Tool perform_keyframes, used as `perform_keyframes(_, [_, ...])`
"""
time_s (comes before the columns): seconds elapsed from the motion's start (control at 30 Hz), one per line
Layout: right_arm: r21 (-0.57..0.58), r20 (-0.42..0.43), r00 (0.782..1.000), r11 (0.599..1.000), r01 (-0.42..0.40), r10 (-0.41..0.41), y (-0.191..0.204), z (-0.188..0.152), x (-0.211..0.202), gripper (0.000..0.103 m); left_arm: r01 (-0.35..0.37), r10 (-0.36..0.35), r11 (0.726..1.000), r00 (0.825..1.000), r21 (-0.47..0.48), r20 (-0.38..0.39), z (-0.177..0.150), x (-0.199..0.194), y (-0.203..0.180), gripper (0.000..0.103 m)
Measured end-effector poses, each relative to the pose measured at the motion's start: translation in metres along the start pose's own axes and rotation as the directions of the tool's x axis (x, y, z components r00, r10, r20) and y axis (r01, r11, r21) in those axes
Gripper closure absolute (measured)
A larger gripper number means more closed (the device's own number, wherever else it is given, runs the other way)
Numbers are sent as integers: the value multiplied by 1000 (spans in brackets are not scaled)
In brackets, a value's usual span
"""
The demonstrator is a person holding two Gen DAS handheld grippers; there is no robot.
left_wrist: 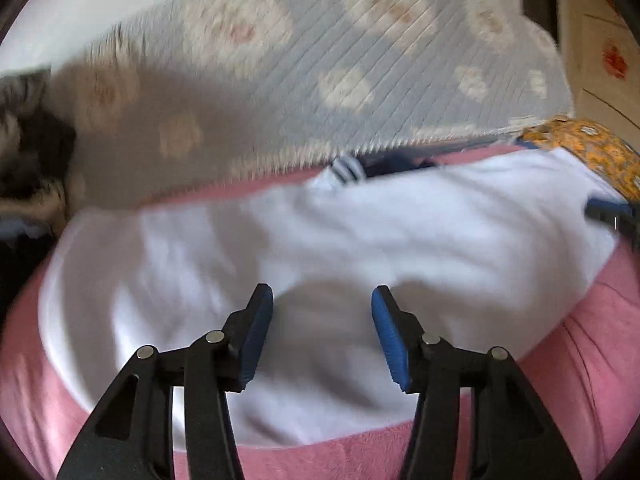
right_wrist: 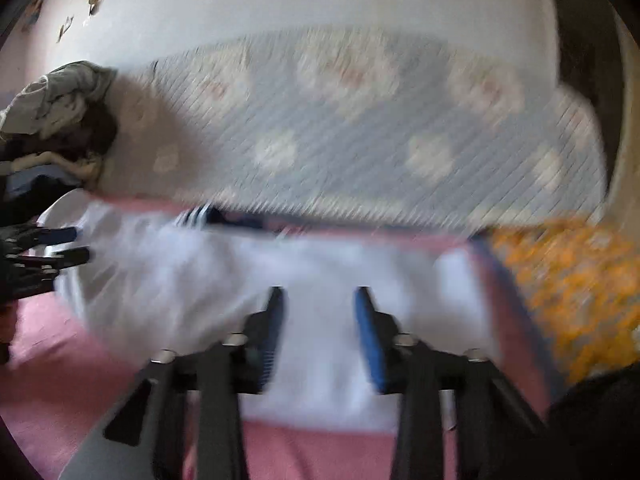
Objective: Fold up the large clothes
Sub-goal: 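Open both grippers and lift them off the folded jacket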
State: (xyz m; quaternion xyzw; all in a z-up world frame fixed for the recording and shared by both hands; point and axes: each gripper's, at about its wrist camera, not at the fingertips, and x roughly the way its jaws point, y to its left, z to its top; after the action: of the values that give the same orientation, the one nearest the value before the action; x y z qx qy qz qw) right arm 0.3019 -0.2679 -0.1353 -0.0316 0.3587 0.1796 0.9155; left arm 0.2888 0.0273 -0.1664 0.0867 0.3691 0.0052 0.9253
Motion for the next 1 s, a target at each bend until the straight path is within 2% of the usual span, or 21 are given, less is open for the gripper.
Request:
perform_keyframes(0.03, [12,-42,999,1000,-12,13,-2,-2,10,78,-24,24,1000,1000,10,-8,-1,5,-5,50])
perform_keyframes(0.1, [-22,-84,996,1000,17,-19,1,-5,24,79,-40,40,999,999,14,-20,4,12,-5,50])
perform_keyframes(0.2, [4,-98,995,1000,0,1,-8,2,38,81,-17,16,999,1000,-39,-27,11,23,7,51])
perform_keyframes(0.27, [68,-105,994,997,-28,35,-21,8,48,86,-2,2,999,1000,-52,-11,11,22,10,51])
perform_keyframes(0.37, [80,-73,997,997,-16,22,-24,8,42,91,21,-19,998,999,-62,38,9,12,14,52])
perform_keyframes(0.43, [68,9,998,996,-57,56,-20,4,25,91,10,-3,997,995,-74,95,9,3,17,53])
perform_keyframes(0.5, [43,146,980,989,-141,133,-16,2,-2,92,-21,34,996,988,-86,150,8,-7,19,56])
perform_keyframes(0.6, [60,234,966,990,-127,110,-12,-2,-17,92,-8,26,997,975,-81,220,7,-20,18,56])
perform_keyframes(0.67, [52,222,969,991,-126,112,-7,-2,-16,92,-3,22,997,967,-73,253,6,-26,15,56])
perform_keyframes(0.73, [19,198,974,992,-121,115,-3,-2,-17,92,-5,22,998,966,-69,257,6,-29,13,73])
perform_keyframes(0.8, [-6,160,976,989,-149,148,3,-2,-19,93,48,-32,996,978,-70,208,4,-24,13,71])
perform_keyframes(0.9, [16,97,975,979,-204,202,16,0,-16,93,37,-24,992,994,-124,107,3,-6,20,73])
perform_keyframes(0.97, [8,34,979,980,-199,199,32,4,-7,93,67,-49,982,993,-178,103,2,-6,31,75])
perform_keyframes(1.0, [-19,7,986,985,-169,169,43,6,-2,93,78,-56,976,992,-204,114,1,-8,37,75])
